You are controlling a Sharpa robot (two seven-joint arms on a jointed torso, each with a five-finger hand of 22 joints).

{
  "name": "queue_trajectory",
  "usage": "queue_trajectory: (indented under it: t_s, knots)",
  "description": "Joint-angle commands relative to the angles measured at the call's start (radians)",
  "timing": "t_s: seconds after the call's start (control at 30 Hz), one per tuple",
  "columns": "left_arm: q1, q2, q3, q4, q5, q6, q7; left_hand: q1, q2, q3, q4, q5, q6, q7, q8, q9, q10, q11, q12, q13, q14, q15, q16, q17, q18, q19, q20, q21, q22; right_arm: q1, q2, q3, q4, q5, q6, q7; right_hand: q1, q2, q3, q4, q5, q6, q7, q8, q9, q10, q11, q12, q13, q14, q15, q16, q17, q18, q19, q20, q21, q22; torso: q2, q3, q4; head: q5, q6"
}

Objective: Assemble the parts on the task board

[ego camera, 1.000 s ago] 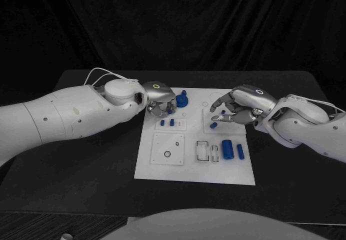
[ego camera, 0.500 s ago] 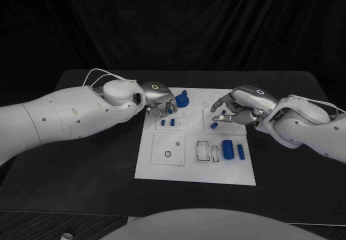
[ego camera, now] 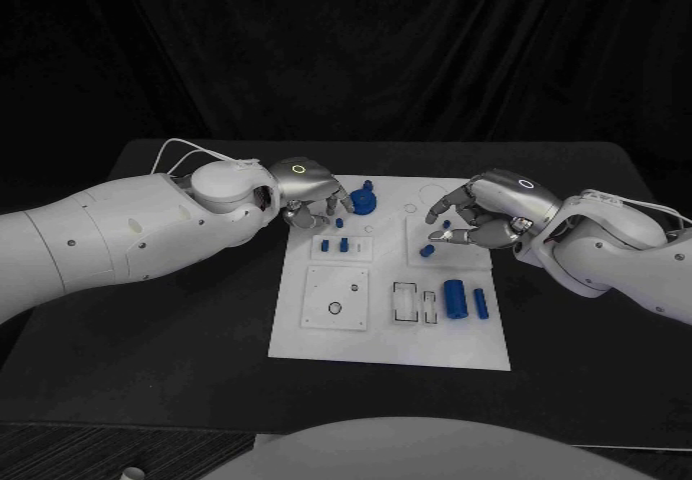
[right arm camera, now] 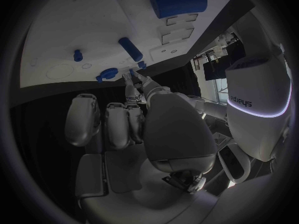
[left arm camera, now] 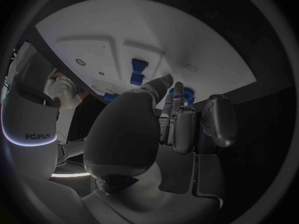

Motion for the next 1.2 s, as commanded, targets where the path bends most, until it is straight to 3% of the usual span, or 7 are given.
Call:
queue_trajectory:
  t_s: [0.03,0.43,0.8,0.97,1.0,1.07,1.2]
  knots:
    - [0.002,-0.010,0.001,0.013,0.001,-0.096,0.025,-0.003,-0.009,-0.001,0.007,-0.007,-0.005,-0.001,0.000,-0.002,0.004,0.001,-0.001,-0.001,0.011,0.006,0.002,0.001,0.007,0.003,0.005,0.007,0.172,-0.001,-0.009,0.001,0.008,-0.001,-0.030,-0.018,0.006,-0.005,0.001,0.001,0.003,0.005,0.003,0.004,0.000,-0.008,0.000,-0.007,-0.002,0.041,0.005,-0.006,-0.002,0.002,0.000,0.005,-0.006,0.167,0.001,-0.0003,-0.0006,0.001,0.000]
    - [0.042,-0.134,0.001,0.108,0.002,-0.223,0.039,-0.001,-0.026,0.002,0.041,-0.058,0.023,-0.010,0.013,-0.008,-0.047,-0.009,-0.010,-0.004,-0.010,0.003,-0.025,-0.039,0.016,-0.019,0.003,-0.044,0.160,0.064,-0.039,0.001,0.016,-0.001,-0.066,-0.052,0.015,0.000,0.005,0.004,0.003,0.001,0.002,0.001,-0.002,-0.030,-0.005,-0.043,-0.039,0.036,0.003,-0.024,-0.020,0.007,-0.008,0.004,-0.035,0.160,-0.002,0.0002,0.0024,-0.007,0.000]
    - [0.069,-0.284,0.001,0.204,0.084,-0.272,0.035,0.013,-0.052,-0.001,0.109,-0.070,0.041,-0.020,0.013,-0.029,-0.229,-0.004,0.050,0.026,-0.260,0.021,-0.235,-0.311,0.061,-0.214,0.030,-0.370,0.092,0.096,-0.018,0.001,-0.051,-0.072,-0.039,-0.134,0.106,-0.021,0.042,-0.007,0.067,-0.007,0.012,-0.009,-0.008,-0.382,0.011,-0.581,-0.526,-0.028,0.018,-0.203,-0.180,0.047,-0.091,0.015,-0.304,0.085,-0.001,-0.0040,0.0022,-0.019,0.000]
    - [0.070,-0.284,0.001,0.186,0.365,-0.306,0.125,-0.039,-0.041,-0.023,0.183,-0.025,0.051,0.027,0.010,-0.040,-0.325,0.043,0.131,0.065,-0.640,0.080,-0.556,-0.591,0.083,-0.516,0.067,-0.737,0.023,0.088,0.005,0.000,-0.094,-0.141,0.008,-0.179,0.130,-0.044,0.062,0.004,0.067,-0.016,0.020,-0.016,-0.012,-0.465,0.033,-0.656,-0.570,-0.075,0.039,-0.260,-0.225,0.062,-0.141,0.035,-0.432,0.053,-0.006,-0.0044,0.0073,-0.028,0.000]
    - [0.070,-0.278,0.000,0.177,0.437,-0.303,0.152,-0.107,-0.028,-0.081,0.223,0.086,0.052,0.058,0.006,-0.044,-0.381,0.077,0.155,0.074,-0.712,0.124,-0.597,-0.617,0.068,-0.588,0.083,-0.777,0.022,0.084,0.010,0.000,-0.103,-0.152,0.018,-0.186,0.128,-0.046,0.062,0.007,0.051,-0.017,0.022,-0.017,-0.012,-0.475,0.037,-0.669,-0.581,-0.079,0.043,-0.262,-0.226,0.063,-0.144,0.038,-0.441,0.051,-0.009,-0.0059,0.0093,-0.031,0.000]
    - [0.068,-0.266,0.000,0.159,0.573,-0.295,0.209,-0.117,-0.005,-0.128,0.249,0.086,0.061,0.089,0.005,-0.052,-0.480,0.116,0.195,0.072,-0.810,0.176,-0.657,-0.683,0.048,-0.646,0.112,-0.815,0.021,0.075,0.021,0.000,-0.120,-0.168,0.034,-0.196,0.121,-0.046,0.062,0.008,0.029,-0.020,0.021,-0.018,-0.013,-0.488,0.044,-0.692,-0.603,-0.076,0.047,-0.246,-0.212,0.061,-0.138,0.043,-0.430,0.056,-0.010,-0.0061,0.0108,-0.034,0.000]
    - [0.062,-0.254,0.000,0.145,0.715,-0.262,0.284,-0.218,0.053,-0.202,0.235,0.291,0.078,0.135,0.004,-0.057,-0.564,0.103,0.198,0.041,-0.976,0.217,-0.778,-0.786,0.027,-0.792,0.129,-0.928,-0.021,0.062,0.035,0.000,-0.138,-0.180,0.049,-0.201,0.104,-0.045,0.055,0.010,0.004,-0.020,0.020,-0.018,-0.012,-0.494,0.050,-0.711,-0.625,-0.070,0.052,-0.226,-0.193,0.059,-0.130,0.048,-0.418,0.062,-0.017,-0.0121,0.0180,-0.046,0.000]
